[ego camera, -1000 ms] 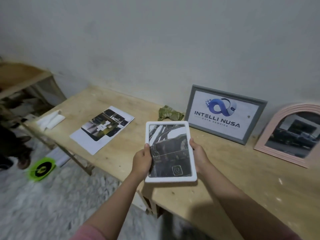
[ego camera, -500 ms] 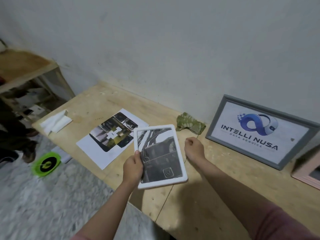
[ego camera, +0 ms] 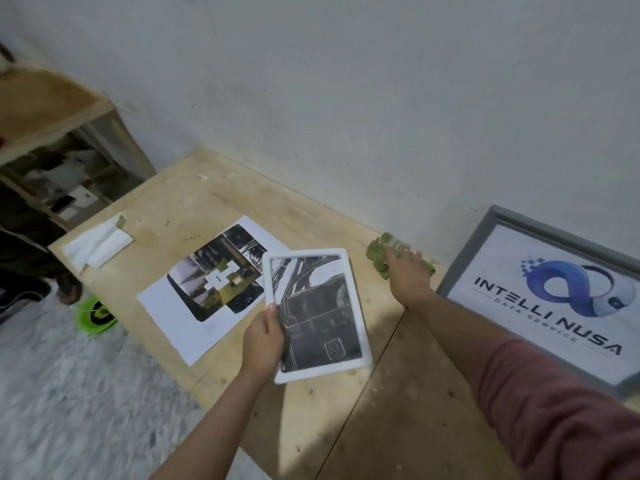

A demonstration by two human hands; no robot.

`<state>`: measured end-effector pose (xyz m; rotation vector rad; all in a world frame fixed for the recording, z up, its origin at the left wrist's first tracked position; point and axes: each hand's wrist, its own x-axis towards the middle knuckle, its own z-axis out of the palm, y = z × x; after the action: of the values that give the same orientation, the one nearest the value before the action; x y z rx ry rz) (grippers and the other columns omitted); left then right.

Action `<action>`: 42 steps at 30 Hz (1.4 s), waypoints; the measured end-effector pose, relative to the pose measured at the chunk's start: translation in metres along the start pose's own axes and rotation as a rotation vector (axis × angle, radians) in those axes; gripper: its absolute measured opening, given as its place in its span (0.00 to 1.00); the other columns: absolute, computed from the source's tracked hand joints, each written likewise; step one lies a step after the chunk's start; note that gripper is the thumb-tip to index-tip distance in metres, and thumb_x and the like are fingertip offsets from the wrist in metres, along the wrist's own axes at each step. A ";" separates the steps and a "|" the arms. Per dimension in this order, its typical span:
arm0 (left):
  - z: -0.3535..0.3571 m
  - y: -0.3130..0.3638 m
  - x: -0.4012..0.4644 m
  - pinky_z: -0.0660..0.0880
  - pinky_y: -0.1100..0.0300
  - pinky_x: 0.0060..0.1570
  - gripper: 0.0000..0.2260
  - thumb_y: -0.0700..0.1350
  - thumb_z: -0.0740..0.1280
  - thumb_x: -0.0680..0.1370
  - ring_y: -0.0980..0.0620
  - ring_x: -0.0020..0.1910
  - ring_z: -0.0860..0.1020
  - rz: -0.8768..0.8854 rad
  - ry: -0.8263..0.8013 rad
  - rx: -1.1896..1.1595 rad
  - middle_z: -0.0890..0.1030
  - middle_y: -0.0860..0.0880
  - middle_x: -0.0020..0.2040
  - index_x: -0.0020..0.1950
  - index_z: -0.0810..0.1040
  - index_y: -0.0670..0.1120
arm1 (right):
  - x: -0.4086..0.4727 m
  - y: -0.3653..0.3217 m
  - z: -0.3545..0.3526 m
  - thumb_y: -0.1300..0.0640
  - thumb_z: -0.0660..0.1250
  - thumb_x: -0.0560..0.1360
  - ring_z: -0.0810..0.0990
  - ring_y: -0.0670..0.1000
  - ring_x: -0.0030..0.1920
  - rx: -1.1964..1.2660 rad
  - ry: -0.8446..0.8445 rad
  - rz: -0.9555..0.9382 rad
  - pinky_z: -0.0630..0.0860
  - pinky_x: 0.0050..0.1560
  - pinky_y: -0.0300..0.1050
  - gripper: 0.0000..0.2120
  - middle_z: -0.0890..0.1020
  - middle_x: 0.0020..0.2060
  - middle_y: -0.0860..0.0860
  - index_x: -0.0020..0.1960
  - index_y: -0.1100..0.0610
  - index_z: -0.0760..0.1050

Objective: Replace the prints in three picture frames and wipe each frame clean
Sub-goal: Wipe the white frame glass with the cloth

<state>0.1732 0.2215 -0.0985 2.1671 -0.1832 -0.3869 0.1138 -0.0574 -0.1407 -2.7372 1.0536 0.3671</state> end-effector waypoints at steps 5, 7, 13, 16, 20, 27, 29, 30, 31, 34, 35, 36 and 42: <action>-0.001 0.003 0.002 0.63 0.62 0.30 0.19 0.50 0.51 0.83 0.54 0.31 0.69 -0.007 -0.008 -0.002 0.71 0.49 0.32 0.36 0.69 0.44 | 0.001 -0.001 -0.028 0.62 0.60 0.76 0.79 0.60 0.53 0.478 0.158 -0.011 0.76 0.46 0.49 0.20 0.79 0.53 0.59 0.67 0.56 0.67; -0.001 0.003 0.002 0.64 0.60 0.31 0.19 0.51 0.51 0.83 0.52 0.33 0.70 -0.003 -0.022 -0.016 0.72 0.48 0.34 0.41 0.73 0.42 | -0.018 -0.016 -0.048 0.63 0.61 0.76 0.79 0.53 0.51 0.788 0.242 -0.101 0.77 0.50 0.46 0.21 0.80 0.52 0.53 0.68 0.54 0.69; -0.001 0.026 -0.012 0.68 0.58 0.34 0.17 0.52 0.52 0.82 0.49 0.33 0.71 0.038 -0.096 -0.138 0.71 0.50 0.32 0.37 0.70 0.48 | -0.059 -0.078 -0.059 0.71 0.58 0.73 0.59 0.58 0.74 0.514 0.203 -0.487 0.61 0.72 0.58 0.34 0.60 0.75 0.54 0.75 0.48 0.59; -0.007 0.043 -0.022 0.66 0.64 0.32 0.18 0.51 0.51 0.83 0.51 0.34 0.71 0.107 -0.074 -0.150 0.71 0.50 0.33 0.37 0.68 0.46 | -0.084 -0.105 -0.047 0.77 0.55 0.69 0.44 0.57 0.76 0.404 0.137 -0.551 0.54 0.73 0.61 0.43 0.46 0.77 0.50 0.76 0.45 0.53; -0.026 0.044 -0.027 0.69 0.58 0.41 0.17 0.50 0.52 0.83 0.52 0.40 0.73 0.170 -0.036 -0.187 0.75 0.51 0.37 0.39 0.72 0.46 | -0.132 -0.113 -0.036 0.76 0.52 0.67 0.48 0.57 0.76 0.482 0.191 -0.648 0.54 0.74 0.57 0.39 0.51 0.76 0.52 0.75 0.51 0.59; -0.044 0.040 -0.041 0.67 0.54 0.38 0.19 0.53 0.51 0.82 0.47 0.36 0.69 0.104 -0.020 -0.303 0.70 0.44 0.34 0.39 0.68 0.42 | -0.195 -0.094 -0.030 0.75 0.56 0.68 0.51 0.55 0.76 0.282 0.152 -0.825 0.49 0.73 0.44 0.35 0.57 0.75 0.51 0.72 0.52 0.66; -0.050 0.045 -0.044 0.64 0.56 0.35 0.18 0.53 0.51 0.83 0.49 0.34 0.66 0.113 -0.016 -0.311 0.67 0.45 0.34 0.40 0.67 0.42 | -0.208 -0.085 -0.033 0.75 0.59 0.67 0.60 0.56 0.74 0.256 0.147 -0.877 0.59 0.70 0.47 0.33 0.64 0.73 0.52 0.68 0.53 0.71; -0.052 0.046 -0.044 0.63 0.56 0.34 0.18 0.53 0.51 0.83 0.49 0.33 0.66 0.121 -0.012 -0.309 0.67 0.45 0.34 0.40 0.66 0.42 | -0.211 -0.080 -0.036 0.74 0.60 0.67 0.66 0.56 0.71 0.240 0.174 -0.903 0.65 0.67 0.48 0.31 0.68 0.71 0.53 0.66 0.53 0.74; -0.054 0.047 -0.043 0.63 0.56 0.33 0.18 0.53 0.51 0.83 0.49 0.33 0.66 0.132 -0.011 -0.299 0.67 0.46 0.34 0.40 0.66 0.42 | -0.214 -0.073 -0.041 0.74 0.61 0.67 0.71 0.55 0.68 0.210 0.186 -0.909 0.71 0.63 0.48 0.29 0.72 0.68 0.53 0.64 0.53 0.75; -0.064 0.048 -0.041 0.61 0.58 0.31 0.17 0.51 0.51 0.83 0.50 0.31 0.65 0.186 -0.027 -0.258 0.66 0.46 0.33 0.38 0.64 0.42 | -0.210 -0.049 -0.067 0.68 0.60 0.72 0.73 0.53 0.62 -0.013 0.096 -0.801 0.76 0.50 0.47 0.24 0.74 0.65 0.49 0.63 0.49 0.75; -0.067 0.048 -0.039 0.61 0.58 0.31 0.18 0.51 0.51 0.83 0.50 0.32 0.65 0.202 -0.030 -0.243 0.67 0.46 0.33 0.37 0.64 0.43 | -0.203 -0.041 -0.075 0.66 0.60 0.72 0.74 0.53 0.60 -0.054 0.103 -0.750 0.75 0.47 0.45 0.23 0.75 0.62 0.48 0.63 0.48 0.75; -0.071 0.049 -0.037 0.62 0.57 0.32 0.18 0.51 0.50 0.83 0.50 0.32 0.66 0.214 -0.036 -0.229 0.68 0.47 0.33 0.37 0.64 0.44 | -0.196 -0.036 -0.083 0.66 0.61 0.72 0.75 0.53 0.59 -0.027 0.164 -0.692 0.74 0.45 0.45 0.22 0.76 0.60 0.48 0.62 0.48 0.75; -0.069 0.059 -0.042 0.61 0.57 0.31 0.18 0.50 0.52 0.83 0.51 0.32 0.66 0.385 -0.074 -0.091 0.68 0.48 0.32 0.36 0.66 0.45 | -0.153 -0.057 -0.112 0.73 0.62 0.68 0.67 0.61 0.68 0.335 0.584 -0.497 0.72 0.62 0.54 0.33 0.65 0.72 0.58 0.72 0.57 0.65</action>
<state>0.1576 0.2513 -0.0037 1.9724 -0.6019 -0.2482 0.0604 0.0521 0.0158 -2.7033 0.4223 -0.6515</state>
